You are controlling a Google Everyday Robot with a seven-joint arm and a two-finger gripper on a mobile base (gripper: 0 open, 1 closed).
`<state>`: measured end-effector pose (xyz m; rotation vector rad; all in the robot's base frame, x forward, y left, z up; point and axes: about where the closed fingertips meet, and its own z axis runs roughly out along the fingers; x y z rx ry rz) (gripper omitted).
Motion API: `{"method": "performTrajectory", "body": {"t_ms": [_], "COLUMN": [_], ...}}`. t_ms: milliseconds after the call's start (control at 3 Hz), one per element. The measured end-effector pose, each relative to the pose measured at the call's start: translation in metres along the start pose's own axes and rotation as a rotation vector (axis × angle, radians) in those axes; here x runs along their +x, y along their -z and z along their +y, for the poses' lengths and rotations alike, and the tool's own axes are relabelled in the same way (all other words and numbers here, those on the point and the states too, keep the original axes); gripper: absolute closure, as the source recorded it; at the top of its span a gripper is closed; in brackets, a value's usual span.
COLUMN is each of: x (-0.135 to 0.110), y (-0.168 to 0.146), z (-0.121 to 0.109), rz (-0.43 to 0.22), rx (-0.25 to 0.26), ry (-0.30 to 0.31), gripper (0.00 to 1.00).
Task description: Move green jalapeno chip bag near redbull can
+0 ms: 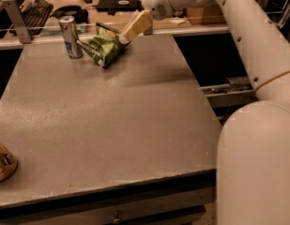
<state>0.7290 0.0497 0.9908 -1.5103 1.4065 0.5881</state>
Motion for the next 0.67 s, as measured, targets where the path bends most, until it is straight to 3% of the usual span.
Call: {"method": "performTrajectory", "body": {"t_ms": [333, 667], "x": [0.016, 0.022], "y": [0.065, 0.077], "z": [0.000, 0.000], "rz": [0.027, 0.033], "rx": [0.070, 0.086], "ry": [-0.026, -0.034], "gripper": [0.00, 0.00]}}
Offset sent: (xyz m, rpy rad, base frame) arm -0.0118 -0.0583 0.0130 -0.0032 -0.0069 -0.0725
